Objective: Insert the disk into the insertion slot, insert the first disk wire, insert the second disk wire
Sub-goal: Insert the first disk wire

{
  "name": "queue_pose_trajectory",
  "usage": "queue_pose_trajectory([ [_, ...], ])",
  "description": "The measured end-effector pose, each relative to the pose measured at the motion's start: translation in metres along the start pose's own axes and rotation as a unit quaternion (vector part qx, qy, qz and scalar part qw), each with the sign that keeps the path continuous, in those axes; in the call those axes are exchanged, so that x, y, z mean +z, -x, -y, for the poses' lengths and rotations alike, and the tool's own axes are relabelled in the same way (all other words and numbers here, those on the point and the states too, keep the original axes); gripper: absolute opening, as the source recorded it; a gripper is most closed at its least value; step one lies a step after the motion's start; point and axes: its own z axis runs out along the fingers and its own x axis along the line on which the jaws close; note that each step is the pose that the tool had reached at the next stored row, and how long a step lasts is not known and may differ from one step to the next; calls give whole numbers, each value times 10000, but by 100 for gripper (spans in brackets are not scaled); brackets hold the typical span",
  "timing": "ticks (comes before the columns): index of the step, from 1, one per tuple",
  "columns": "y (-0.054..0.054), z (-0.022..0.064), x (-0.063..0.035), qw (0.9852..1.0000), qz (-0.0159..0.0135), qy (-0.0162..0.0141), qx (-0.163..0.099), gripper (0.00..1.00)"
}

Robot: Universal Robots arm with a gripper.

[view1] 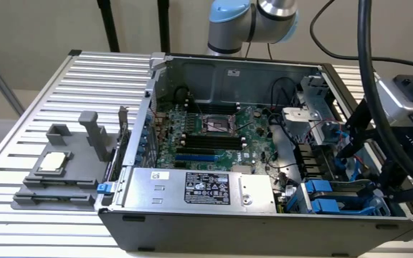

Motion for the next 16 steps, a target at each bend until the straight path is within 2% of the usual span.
queue_pose_trajectory([
  [2,-46,-5,-11,10000,0,7,1,69],
  [5,-136,-2,-20,10000,6,44,5,69],
  [7,-162,31,-26,10000,9,58,6,69],
  [13,-197,200,-41,10000,52,70,4,69],
  [16,-206,226,-41,10000,71,68,-2,69],
])
